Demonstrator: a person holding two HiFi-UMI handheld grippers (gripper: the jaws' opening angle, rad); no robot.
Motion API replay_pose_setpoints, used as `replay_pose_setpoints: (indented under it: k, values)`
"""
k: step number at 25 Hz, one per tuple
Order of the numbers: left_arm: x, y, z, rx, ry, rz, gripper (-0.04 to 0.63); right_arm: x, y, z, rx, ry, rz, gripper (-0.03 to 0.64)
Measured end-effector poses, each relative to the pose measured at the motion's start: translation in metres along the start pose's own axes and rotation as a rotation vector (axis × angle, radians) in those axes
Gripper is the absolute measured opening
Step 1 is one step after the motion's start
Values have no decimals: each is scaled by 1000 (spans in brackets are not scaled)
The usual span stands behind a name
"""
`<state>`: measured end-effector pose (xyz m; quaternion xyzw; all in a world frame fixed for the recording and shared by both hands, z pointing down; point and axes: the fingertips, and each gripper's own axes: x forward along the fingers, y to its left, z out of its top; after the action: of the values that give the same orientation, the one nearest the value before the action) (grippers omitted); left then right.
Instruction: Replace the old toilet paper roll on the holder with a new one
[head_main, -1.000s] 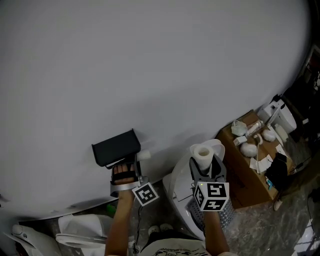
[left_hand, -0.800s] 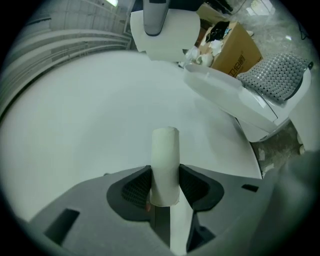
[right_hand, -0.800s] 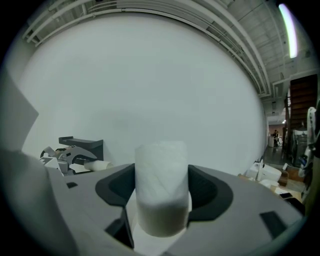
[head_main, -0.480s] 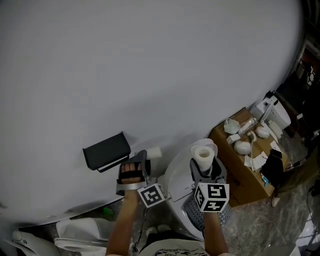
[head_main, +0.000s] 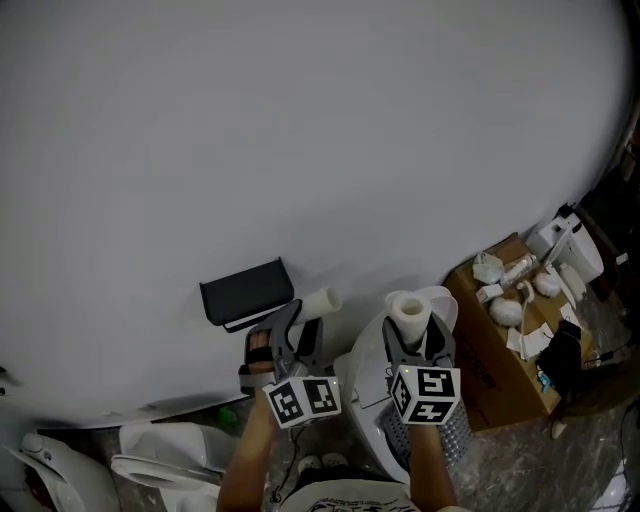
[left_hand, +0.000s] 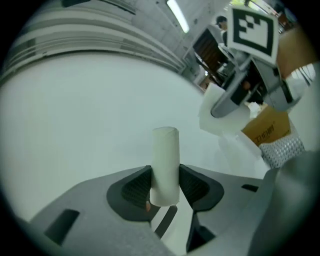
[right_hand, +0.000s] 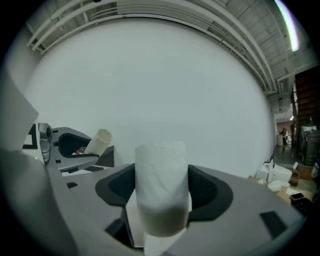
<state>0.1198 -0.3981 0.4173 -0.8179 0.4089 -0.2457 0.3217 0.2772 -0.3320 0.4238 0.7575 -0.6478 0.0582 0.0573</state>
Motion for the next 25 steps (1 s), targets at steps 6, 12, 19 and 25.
replay_pose_setpoints:
  k: [6, 12, 19, 25]
  values:
    - [-37, 43, -12, -333, -69, 11, 178, 8, 38, 6, -5, -16, 84, 304]
    - [-75, 95, -36, -671, -164, 137, 178, 13, 72, 14, -3, -35, 157, 304]
    - [-115, 130, -78, -901, -182, 289, 176, 17, 105, 18, 3, -49, 224, 304]
    - [-136, 143, -98, -937, -152, 363, 176, 19, 125, 21, 3, -56, 262, 304]
